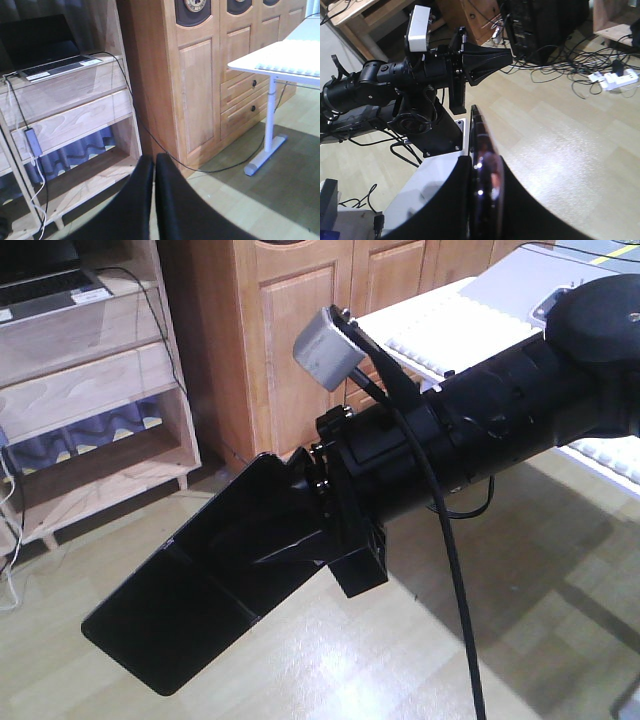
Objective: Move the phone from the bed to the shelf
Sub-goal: 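Carry the phone in the right gripper toward the wooden shelf with laptop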
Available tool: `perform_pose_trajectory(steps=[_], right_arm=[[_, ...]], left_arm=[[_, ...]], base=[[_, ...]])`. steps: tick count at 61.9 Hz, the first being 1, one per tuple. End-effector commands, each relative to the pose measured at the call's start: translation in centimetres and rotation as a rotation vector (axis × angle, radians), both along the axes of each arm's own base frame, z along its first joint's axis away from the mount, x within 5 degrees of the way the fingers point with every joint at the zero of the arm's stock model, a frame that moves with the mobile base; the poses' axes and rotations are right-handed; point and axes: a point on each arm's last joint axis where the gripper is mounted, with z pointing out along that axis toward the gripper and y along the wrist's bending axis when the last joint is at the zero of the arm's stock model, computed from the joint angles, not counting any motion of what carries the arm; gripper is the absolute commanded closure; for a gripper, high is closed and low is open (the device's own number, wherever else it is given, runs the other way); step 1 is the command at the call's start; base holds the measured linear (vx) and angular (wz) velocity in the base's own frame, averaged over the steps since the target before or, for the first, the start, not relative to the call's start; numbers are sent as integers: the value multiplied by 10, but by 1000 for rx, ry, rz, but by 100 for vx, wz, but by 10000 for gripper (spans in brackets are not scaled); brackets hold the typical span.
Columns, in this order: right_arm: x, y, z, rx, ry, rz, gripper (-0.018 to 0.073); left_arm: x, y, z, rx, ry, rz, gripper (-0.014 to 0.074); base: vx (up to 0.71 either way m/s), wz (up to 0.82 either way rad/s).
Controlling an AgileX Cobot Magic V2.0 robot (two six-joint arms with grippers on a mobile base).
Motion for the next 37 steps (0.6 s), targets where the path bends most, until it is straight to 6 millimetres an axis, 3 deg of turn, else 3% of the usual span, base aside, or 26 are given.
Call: perform_pose_trajectory(steps=[1,37], right_arm=[[-13,-3,25,94,6,49,562],[-13,-3,25,94,6,48,562]], left_arm=[[-1,0,15,-18,-101,-1,595],[-1,0,15,-18,-101,-1,595]], base=[[37,0],[38,14]])
